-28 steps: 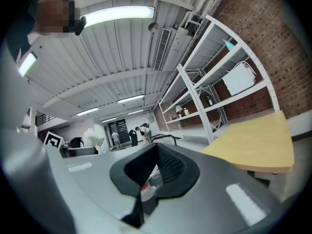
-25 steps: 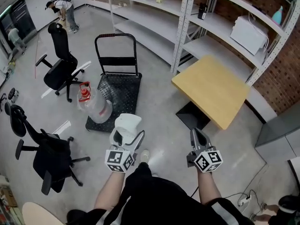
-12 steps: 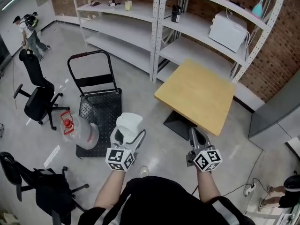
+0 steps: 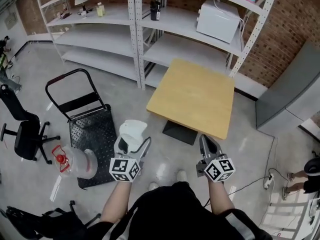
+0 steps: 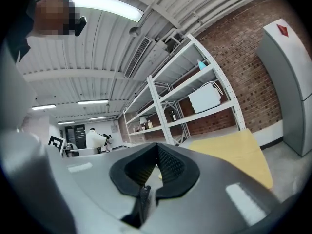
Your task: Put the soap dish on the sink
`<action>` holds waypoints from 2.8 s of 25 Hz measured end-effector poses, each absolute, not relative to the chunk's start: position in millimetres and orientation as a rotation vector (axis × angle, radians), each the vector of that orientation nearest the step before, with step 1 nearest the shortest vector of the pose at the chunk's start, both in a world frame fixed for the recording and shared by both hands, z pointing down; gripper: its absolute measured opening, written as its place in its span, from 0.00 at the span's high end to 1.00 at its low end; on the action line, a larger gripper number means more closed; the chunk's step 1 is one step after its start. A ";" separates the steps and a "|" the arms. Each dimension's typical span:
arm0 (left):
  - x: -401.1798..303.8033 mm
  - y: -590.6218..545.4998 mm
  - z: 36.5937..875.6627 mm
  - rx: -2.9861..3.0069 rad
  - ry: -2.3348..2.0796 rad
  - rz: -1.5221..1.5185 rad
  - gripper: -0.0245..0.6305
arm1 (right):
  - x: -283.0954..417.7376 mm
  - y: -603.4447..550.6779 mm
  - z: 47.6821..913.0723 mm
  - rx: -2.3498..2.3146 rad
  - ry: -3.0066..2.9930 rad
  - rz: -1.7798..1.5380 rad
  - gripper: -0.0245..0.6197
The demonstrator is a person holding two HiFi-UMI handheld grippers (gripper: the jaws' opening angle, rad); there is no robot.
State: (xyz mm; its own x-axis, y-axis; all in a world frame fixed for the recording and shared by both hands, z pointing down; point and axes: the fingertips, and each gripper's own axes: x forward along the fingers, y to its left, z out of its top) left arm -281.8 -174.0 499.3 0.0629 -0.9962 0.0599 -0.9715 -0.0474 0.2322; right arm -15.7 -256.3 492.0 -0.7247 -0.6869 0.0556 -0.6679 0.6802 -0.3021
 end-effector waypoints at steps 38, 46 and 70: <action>-103.3 -548.9 540.0 2.281 -1.690 0.007 0.25 | 149.5 -577.8 526.3 -1.420 2.679 -0.537 0.95; -116.5 -565.5 611.4 2.139 -1.587 0.225 0.25 | 130.5 -588.5 570.6 -1.482 2.714 -0.708 0.95; -110.0 -574.0 777.4 1.946 -1.338 0.763 0.24 | 108.8 -563.8 694.8 -1.697 2.745 -1.107 0.95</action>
State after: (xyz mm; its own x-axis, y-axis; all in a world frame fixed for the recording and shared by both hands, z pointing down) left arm -110.0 -574.0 777.4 0.3104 -0.5680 0.7623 -0.9452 -0.2699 0.1838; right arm 108.8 -563.8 694.8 -0.4780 -0.6995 0.5313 -0.8724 0.3074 -0.3801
